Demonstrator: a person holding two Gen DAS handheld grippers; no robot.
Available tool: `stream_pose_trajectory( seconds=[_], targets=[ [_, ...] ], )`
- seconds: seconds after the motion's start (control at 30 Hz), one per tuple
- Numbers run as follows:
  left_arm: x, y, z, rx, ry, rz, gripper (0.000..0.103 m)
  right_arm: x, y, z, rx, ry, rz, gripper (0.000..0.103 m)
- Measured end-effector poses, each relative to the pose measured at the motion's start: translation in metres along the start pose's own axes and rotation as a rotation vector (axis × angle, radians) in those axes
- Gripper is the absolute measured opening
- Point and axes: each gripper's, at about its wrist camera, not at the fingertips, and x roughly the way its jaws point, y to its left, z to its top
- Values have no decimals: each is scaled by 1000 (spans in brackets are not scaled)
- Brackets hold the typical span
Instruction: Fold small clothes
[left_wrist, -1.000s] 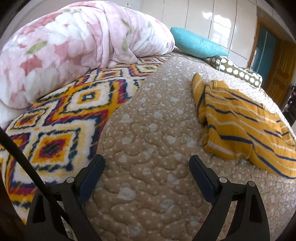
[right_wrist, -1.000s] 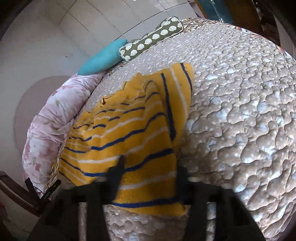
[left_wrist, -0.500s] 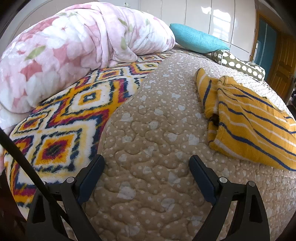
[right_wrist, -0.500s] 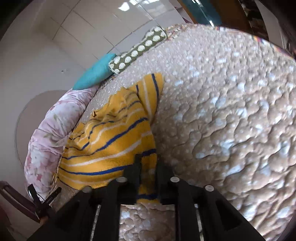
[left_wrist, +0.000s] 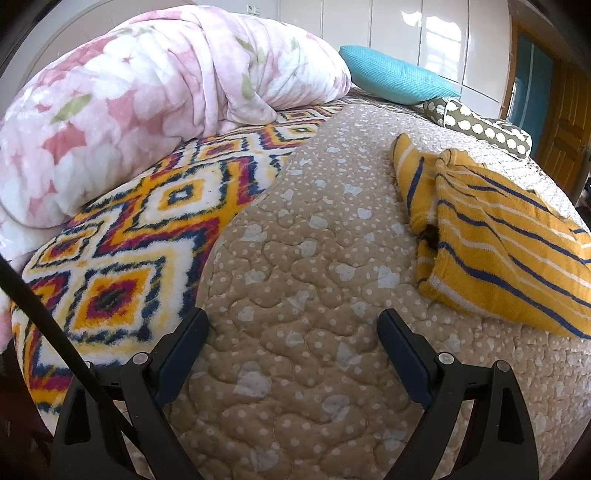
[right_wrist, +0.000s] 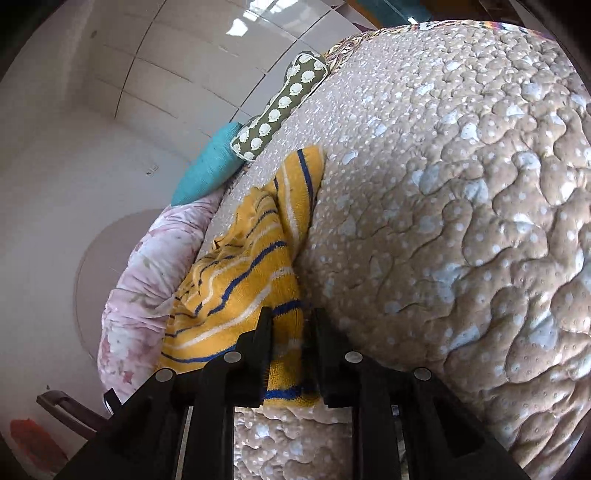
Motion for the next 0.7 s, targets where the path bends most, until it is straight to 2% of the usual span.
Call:
stream_pose_trajectory(
  seconds=[0.1,0.13,0.2,0.37,0.5,0.57,0.7],
  targets=[
    [-1,-3,7,23,61,-7,91,-4,-6,0,20,-8,29,21],
    [-7,-3,12,29,76,-33,86,-5,-7,0,27,-10,38,21],
    [-27,-6,26,25,34,-98,85,-6,-9,0,34,-12,49,21],
    [-48,-51,79,117,-40,-143,87,-9,-10,-1,40,-16,59,21],
    [-16,-110,124,213,-2,-145,88,-13,-13,-2,48,-24,63,21],
    [12,-134,142,237,22,-89,88,-16,-15,-4,54,-28,67,21],
    [64,-161,158,249,86,-13,88,-18,-15,-5,58,-30,70,21]
  ],
)
